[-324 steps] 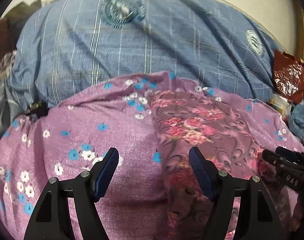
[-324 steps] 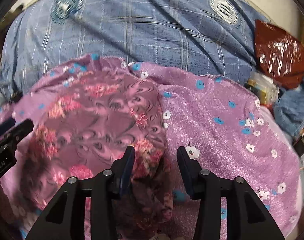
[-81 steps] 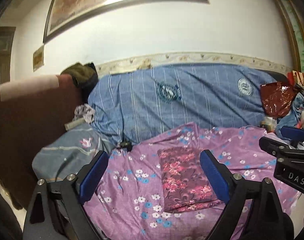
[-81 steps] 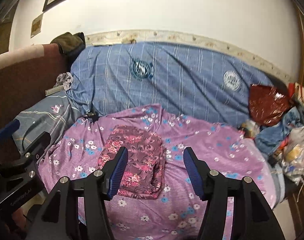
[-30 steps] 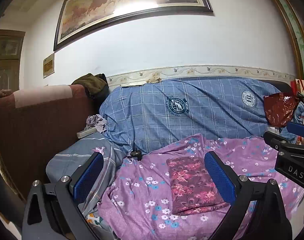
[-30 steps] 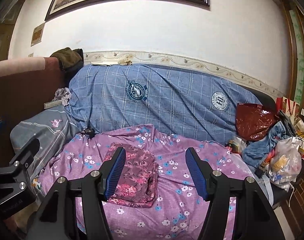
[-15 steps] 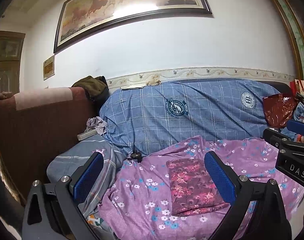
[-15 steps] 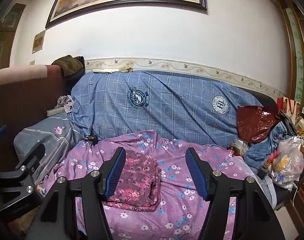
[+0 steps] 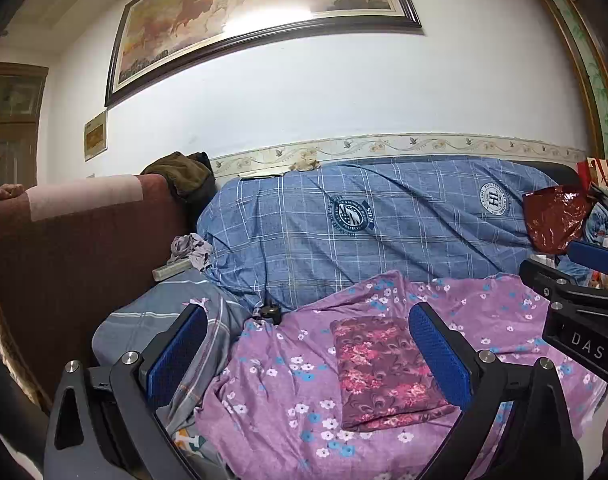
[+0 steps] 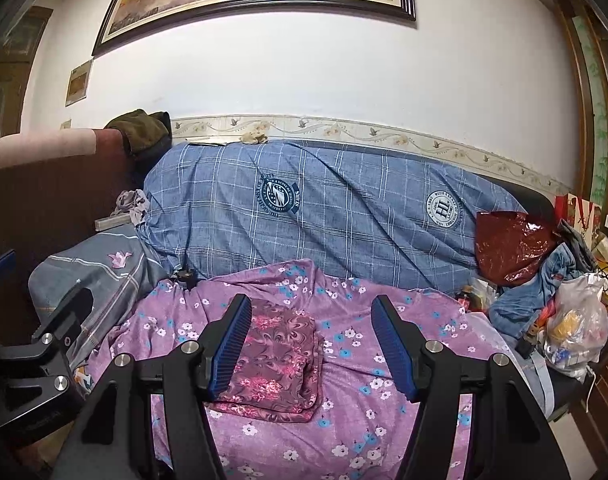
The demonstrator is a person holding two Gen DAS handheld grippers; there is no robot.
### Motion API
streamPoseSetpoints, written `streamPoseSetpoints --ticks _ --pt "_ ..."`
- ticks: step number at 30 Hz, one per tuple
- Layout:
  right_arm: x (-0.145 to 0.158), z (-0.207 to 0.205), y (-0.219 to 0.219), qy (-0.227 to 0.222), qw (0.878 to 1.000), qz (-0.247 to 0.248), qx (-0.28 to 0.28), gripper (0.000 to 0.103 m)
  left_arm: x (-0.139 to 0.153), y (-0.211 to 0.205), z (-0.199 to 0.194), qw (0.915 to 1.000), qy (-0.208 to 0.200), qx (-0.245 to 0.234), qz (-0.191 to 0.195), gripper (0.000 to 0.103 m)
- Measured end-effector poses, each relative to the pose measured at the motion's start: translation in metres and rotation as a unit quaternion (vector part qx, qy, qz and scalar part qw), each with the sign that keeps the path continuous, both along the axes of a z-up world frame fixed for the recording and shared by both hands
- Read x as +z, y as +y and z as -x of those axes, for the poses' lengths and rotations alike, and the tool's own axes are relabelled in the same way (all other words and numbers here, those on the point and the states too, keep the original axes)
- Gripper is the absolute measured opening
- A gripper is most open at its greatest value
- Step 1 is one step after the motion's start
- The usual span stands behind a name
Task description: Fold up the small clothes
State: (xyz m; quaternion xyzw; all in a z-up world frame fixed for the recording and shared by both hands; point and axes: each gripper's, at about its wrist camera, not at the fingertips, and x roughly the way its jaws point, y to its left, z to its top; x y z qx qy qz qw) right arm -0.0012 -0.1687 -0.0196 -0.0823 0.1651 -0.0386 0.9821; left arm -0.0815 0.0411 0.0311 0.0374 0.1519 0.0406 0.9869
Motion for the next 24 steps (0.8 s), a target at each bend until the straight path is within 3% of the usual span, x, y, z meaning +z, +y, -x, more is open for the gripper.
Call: streamPoseSetpoints --ticks 24 --pt "-0.019 -0.041 0.004 0.026 1.000 0.008 0.000 0.064 -0.005 0.003 -0.043 0.9997 0.022 -0.001 0.012 0.102"
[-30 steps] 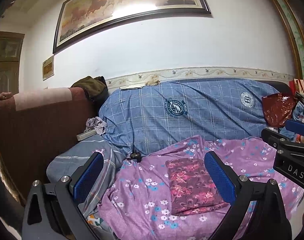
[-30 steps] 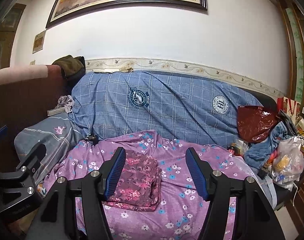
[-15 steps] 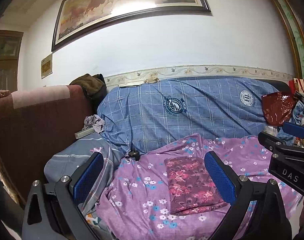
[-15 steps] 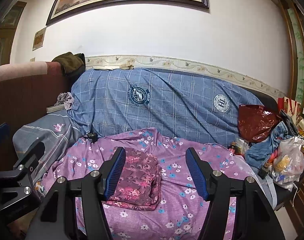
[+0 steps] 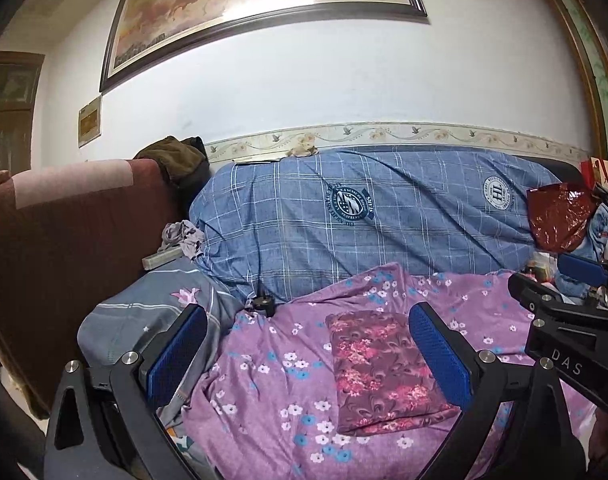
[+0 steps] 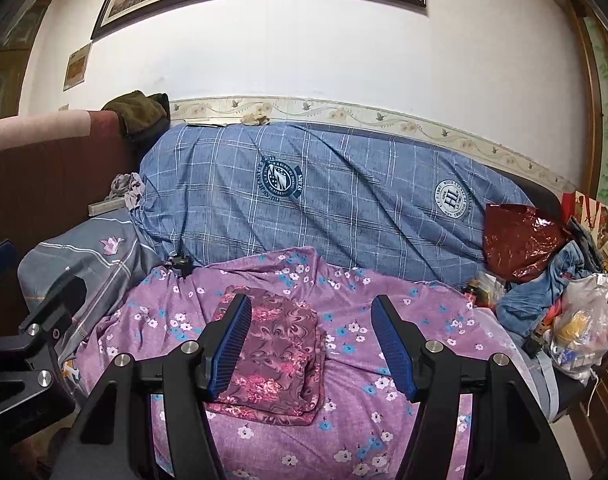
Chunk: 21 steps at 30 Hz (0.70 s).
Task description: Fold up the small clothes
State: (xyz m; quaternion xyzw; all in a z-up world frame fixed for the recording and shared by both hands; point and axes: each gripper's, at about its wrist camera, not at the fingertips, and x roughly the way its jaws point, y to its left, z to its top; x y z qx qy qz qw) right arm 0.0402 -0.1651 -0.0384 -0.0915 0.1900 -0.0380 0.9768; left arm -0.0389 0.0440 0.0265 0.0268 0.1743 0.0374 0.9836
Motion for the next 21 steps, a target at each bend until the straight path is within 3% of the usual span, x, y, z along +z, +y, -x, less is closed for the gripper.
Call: streamPoseSetpoints --ticks 21 --pt "-0.007 -0.028 0.001 0.012 1.000 -0.001 0.009 0.064 -0.004 -0.011 -0.026 0.9999 0.005 0.014 0.000 0.102"
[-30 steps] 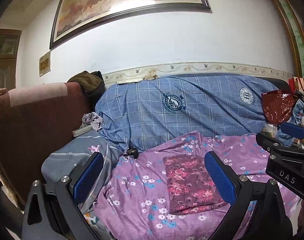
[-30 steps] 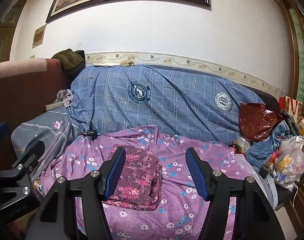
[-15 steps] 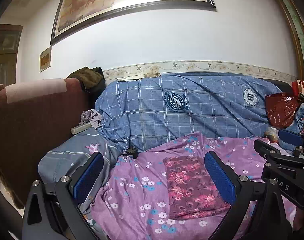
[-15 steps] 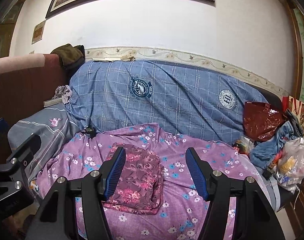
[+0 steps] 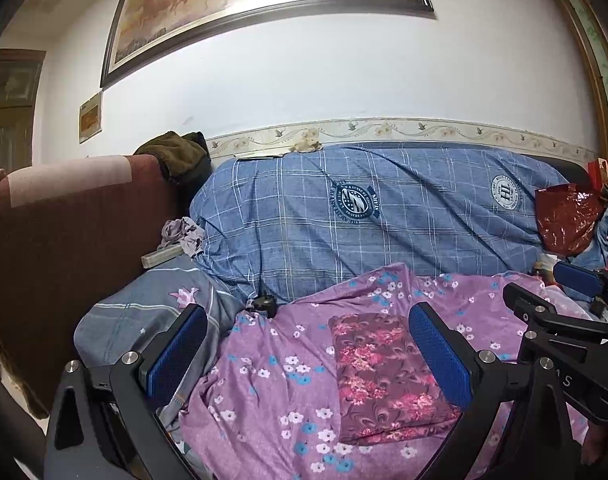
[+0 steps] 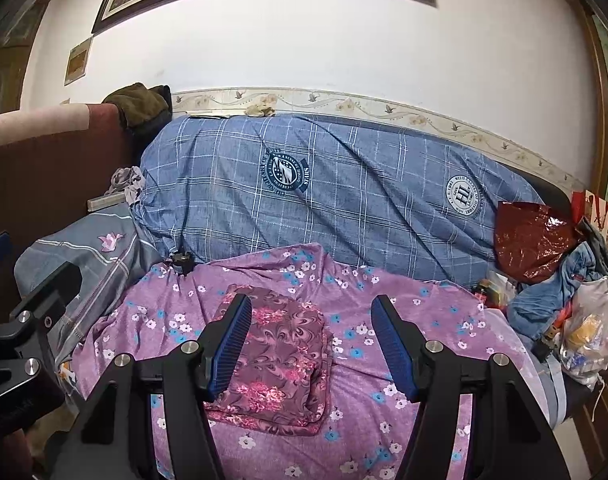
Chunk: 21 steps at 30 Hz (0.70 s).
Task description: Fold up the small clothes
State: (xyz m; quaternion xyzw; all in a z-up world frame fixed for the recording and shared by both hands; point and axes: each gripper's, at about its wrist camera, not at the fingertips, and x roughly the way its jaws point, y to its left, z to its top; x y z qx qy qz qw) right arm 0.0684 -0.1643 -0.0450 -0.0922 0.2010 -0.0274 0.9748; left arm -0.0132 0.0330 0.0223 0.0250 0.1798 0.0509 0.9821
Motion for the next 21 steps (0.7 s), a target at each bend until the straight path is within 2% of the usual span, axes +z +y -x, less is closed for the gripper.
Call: streamPoseSetpoints --ticks 10,21 --pt "-0.005 -0.008 0.005 0.007 1.000 -0.001 0.005 0.064 -0.001 0.002 -0.004 0.9999 -0.002 0.014 0.005 0.102" --pt "-0.007 -0.012 0.005 0.012 1.000 -0.004 0.004 0.064 -0.002 -0.005 -0.005 0.9999 0.001 0.008 0.008 0.102"
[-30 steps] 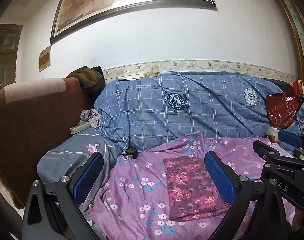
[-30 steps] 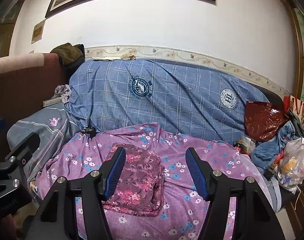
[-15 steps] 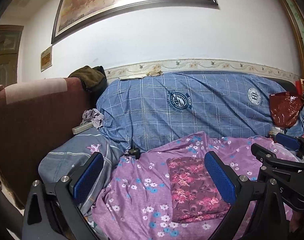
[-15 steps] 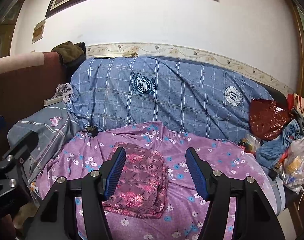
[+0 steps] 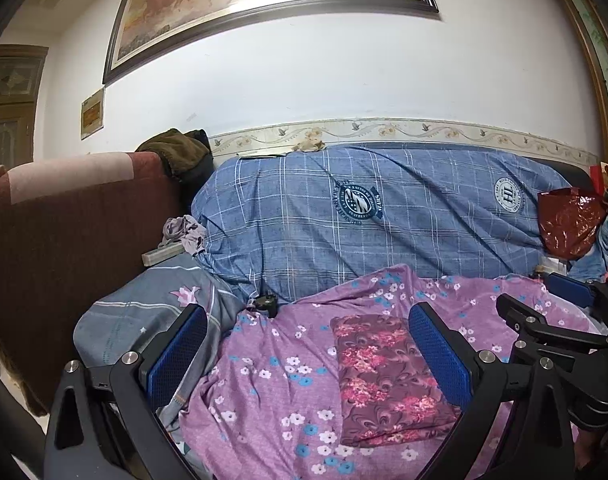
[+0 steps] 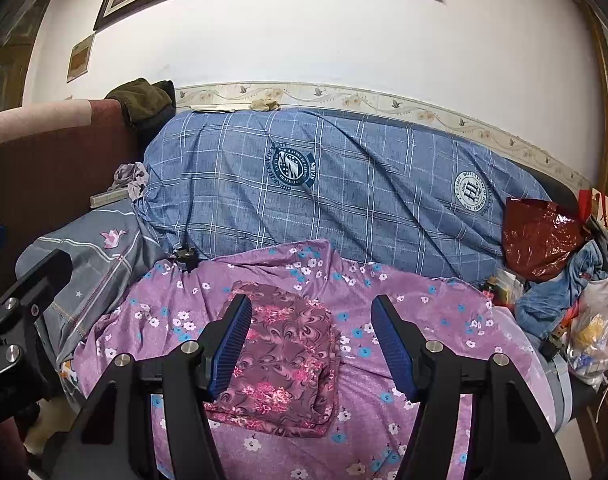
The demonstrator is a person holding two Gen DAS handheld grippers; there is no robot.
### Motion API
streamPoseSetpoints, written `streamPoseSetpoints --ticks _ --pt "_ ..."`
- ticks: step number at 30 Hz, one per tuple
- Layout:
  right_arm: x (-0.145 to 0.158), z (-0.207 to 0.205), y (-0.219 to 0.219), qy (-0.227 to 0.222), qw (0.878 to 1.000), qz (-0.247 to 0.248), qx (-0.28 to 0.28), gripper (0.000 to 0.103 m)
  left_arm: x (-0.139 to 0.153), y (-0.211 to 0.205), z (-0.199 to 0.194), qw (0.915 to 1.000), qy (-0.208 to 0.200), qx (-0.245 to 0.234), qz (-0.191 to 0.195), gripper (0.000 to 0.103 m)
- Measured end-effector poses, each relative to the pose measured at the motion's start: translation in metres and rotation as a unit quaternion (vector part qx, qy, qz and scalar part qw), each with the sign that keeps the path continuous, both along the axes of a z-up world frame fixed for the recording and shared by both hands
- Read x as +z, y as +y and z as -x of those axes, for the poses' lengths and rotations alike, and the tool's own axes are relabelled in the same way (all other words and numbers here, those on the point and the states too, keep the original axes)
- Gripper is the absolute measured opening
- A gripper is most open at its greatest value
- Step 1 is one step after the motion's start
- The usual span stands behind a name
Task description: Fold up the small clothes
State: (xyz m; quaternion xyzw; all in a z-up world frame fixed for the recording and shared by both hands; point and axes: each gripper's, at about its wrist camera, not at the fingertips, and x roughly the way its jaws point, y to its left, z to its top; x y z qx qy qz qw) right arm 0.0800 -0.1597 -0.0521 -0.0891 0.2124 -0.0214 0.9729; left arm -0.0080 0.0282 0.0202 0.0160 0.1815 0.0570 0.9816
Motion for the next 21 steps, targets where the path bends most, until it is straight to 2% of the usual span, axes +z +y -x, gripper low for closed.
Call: streamPoseSetpoints --ticks 15,21 --pt "-0.008 -0.020 -0.005 0.011 1.000 -0.018 -0.005 0.064 0.000 0.000 -0.022 0.9999 0.009 0.001 0.005 0.102" --pt "-0.023 -0.046 -0.009 0.028 0.999 -0.021 -0.001 0.064 -0.014 0.007 -0.054 0.9997 0.011 0.001 0.021 0.102"
